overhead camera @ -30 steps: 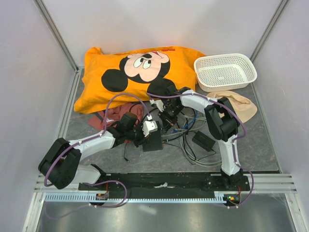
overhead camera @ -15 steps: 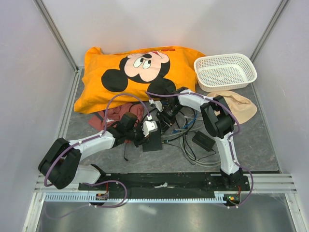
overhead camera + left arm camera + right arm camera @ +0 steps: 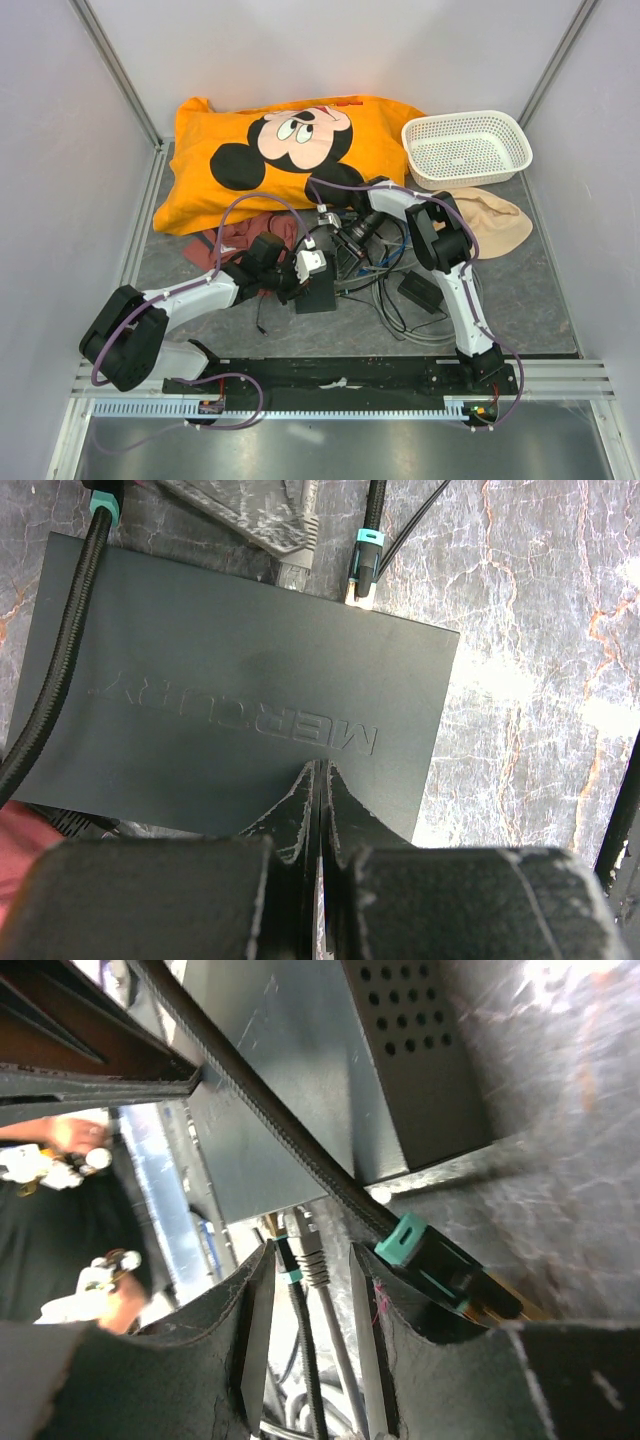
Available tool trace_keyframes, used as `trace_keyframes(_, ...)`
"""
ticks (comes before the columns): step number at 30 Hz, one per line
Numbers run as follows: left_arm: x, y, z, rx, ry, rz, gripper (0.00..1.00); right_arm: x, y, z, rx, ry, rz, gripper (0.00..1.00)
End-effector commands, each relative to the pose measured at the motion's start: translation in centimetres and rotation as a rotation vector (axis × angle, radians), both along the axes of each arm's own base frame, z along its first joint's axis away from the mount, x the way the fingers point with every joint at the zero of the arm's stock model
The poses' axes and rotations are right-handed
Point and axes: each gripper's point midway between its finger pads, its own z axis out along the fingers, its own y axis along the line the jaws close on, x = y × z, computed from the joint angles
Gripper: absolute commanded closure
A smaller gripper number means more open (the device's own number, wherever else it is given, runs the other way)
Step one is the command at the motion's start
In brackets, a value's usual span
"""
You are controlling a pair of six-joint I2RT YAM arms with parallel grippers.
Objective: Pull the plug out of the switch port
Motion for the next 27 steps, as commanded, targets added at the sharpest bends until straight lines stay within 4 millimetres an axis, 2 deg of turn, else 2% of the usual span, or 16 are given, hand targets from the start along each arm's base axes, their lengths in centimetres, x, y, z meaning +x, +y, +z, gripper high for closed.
trace_keyframes(1,-1.2,1.2,-2.0,0.066,0.038,-0.016,0.98,-0.9,0.0,-0.7,0.026,0.035,0.048,0.56)
trace_keyframes(14,-1.3,1.3,-2.1,0.069,0.043,-0.014,0.98,0.8,0.5,-2.4,-0.046,-0.02,-0.013,0.55)
trace_keyframes(27,-1.3,1.3,-2.0,0.065,0.037,-0.016,0.98,0.1,1.1,-2.8,-0.083,-0.049,0.009,0.55)
